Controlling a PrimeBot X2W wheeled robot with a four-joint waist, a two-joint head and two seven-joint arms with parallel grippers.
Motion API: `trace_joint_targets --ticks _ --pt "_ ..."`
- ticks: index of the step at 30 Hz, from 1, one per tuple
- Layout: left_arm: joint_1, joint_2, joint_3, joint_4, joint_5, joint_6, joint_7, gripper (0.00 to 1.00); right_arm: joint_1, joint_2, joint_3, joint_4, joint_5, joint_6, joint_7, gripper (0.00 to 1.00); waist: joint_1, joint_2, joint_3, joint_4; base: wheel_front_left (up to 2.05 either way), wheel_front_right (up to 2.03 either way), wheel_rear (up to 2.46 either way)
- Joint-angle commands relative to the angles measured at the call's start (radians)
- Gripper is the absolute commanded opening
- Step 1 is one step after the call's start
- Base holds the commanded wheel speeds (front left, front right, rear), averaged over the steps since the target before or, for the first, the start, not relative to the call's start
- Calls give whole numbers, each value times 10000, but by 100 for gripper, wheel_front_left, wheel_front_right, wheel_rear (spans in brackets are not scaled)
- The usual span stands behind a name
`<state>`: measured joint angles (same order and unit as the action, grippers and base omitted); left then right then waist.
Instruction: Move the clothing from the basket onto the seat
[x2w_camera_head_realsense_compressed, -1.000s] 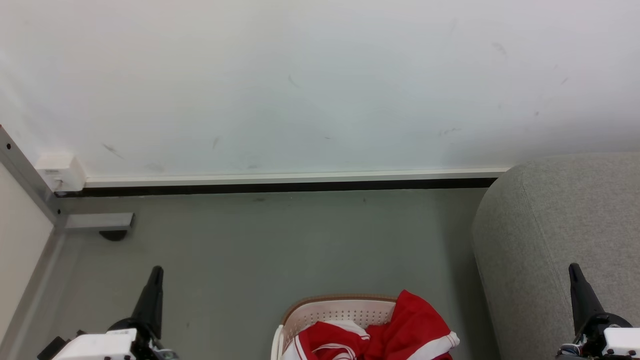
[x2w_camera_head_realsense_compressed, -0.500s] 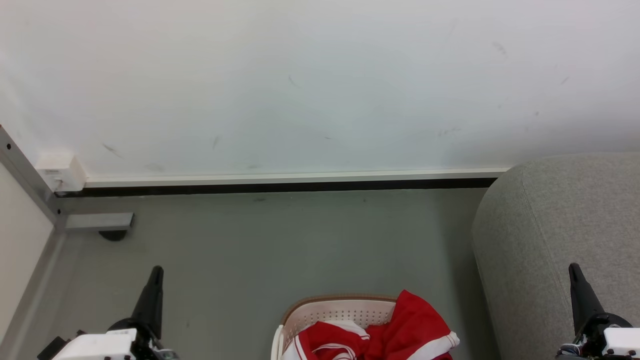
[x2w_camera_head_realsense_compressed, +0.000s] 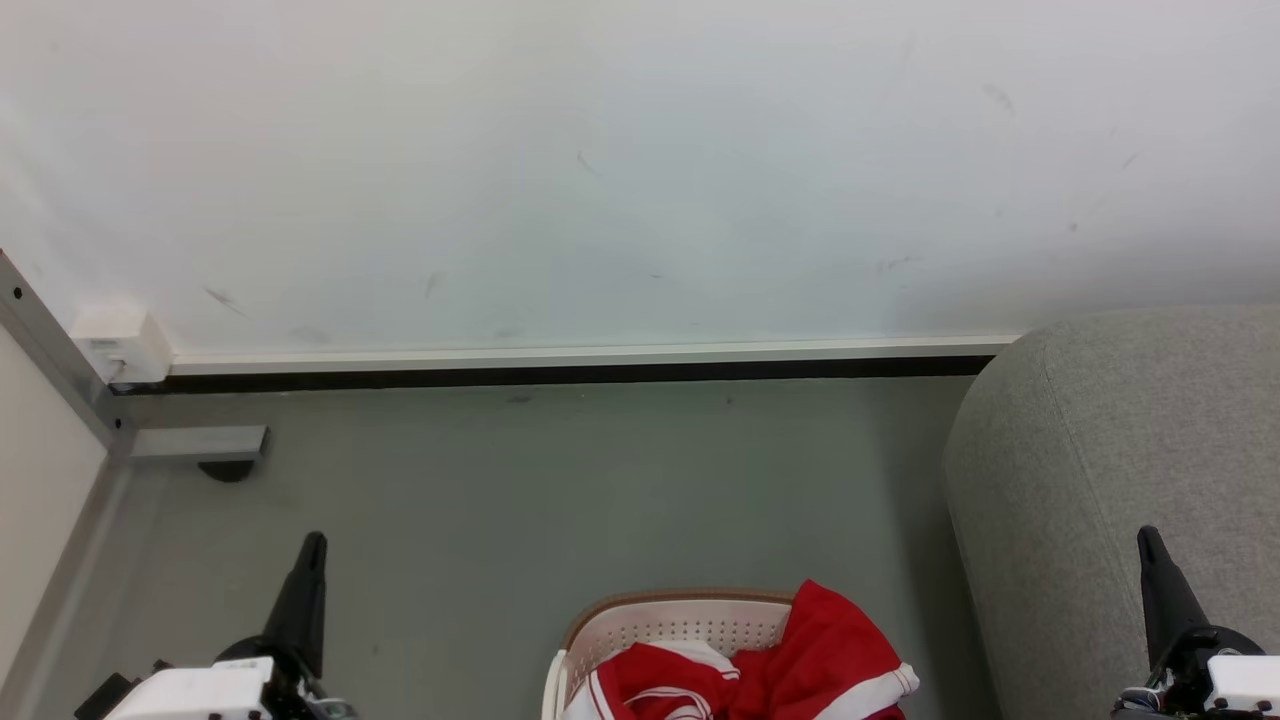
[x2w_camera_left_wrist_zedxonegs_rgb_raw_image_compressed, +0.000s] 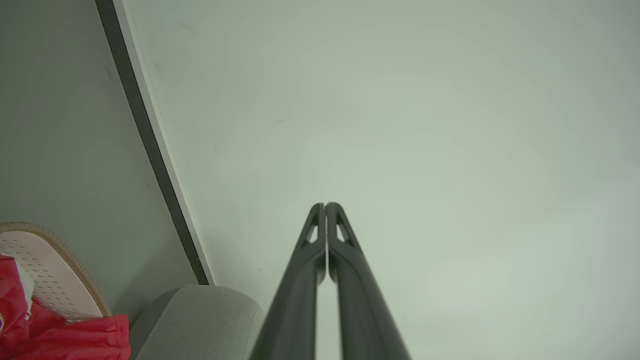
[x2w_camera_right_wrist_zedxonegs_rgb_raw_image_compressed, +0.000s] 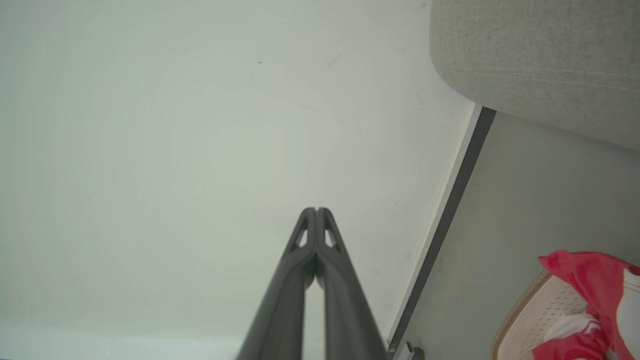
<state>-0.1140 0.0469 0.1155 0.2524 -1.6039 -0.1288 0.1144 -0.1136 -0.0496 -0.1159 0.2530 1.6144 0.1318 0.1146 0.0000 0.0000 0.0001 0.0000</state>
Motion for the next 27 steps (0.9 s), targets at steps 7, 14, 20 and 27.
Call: trace_joint_targets --ticks 7,14,20,27 --pt "206 -78 -28 204 11 34 -43 100 185 68 58 208 -2 0 -31 100 0 0 2 0 0 0 0" --pt "164 -64 -215 -60 67 28 -410 100 125 57 426 -65 -77 -1 -358 100 0 0 30 -10 0 0 0" --pt "108 -53 -308 -253 566 22 -694 100 43 39 730 -310 -253 -2 -662 100 0 0 75 -28 0 0 0" --pt "58 -40 -295 -536 1620 16 -1008 100 -62 -74 1091 -442 -947 -3 -1004 100 0 0 127 -54 0 0 0"
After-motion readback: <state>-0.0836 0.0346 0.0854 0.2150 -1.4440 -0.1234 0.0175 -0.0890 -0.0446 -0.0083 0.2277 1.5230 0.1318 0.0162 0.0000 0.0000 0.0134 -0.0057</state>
